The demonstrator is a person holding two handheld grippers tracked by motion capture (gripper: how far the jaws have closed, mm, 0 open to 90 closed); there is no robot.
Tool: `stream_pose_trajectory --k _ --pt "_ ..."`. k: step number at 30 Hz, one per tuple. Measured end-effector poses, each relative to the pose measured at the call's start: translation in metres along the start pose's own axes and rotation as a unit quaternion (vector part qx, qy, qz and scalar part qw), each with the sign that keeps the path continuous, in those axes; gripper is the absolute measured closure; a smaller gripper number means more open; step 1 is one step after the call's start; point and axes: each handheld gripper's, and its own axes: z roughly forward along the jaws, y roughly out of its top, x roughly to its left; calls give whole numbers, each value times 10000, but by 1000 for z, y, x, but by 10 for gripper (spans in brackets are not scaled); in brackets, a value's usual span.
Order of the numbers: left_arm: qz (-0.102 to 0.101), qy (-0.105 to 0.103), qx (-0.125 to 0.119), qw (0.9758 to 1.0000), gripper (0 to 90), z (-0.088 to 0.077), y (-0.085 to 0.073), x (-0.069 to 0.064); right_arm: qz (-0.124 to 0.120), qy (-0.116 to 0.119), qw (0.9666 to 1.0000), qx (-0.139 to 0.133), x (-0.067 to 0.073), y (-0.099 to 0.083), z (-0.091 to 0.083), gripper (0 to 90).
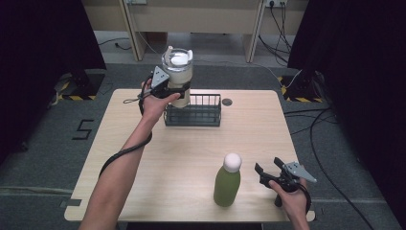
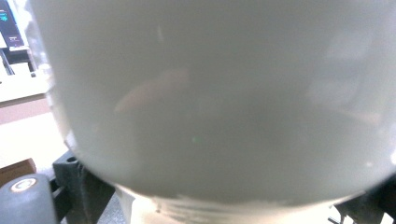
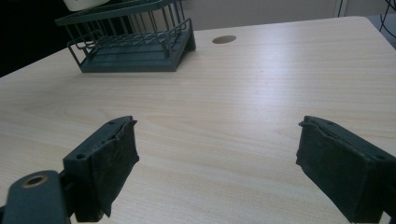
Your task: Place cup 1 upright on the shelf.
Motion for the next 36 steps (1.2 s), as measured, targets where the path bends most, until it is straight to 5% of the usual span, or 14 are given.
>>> stream_pose_trajectory --k 19,36 --pt "-4 28 160 9999 92 8 -12 3 -2 27 10000 35 0 -1 1 126" --pt "-224 63 228 9995 92 13 -31 4 7 35 10000 61 0 -2 1 128"
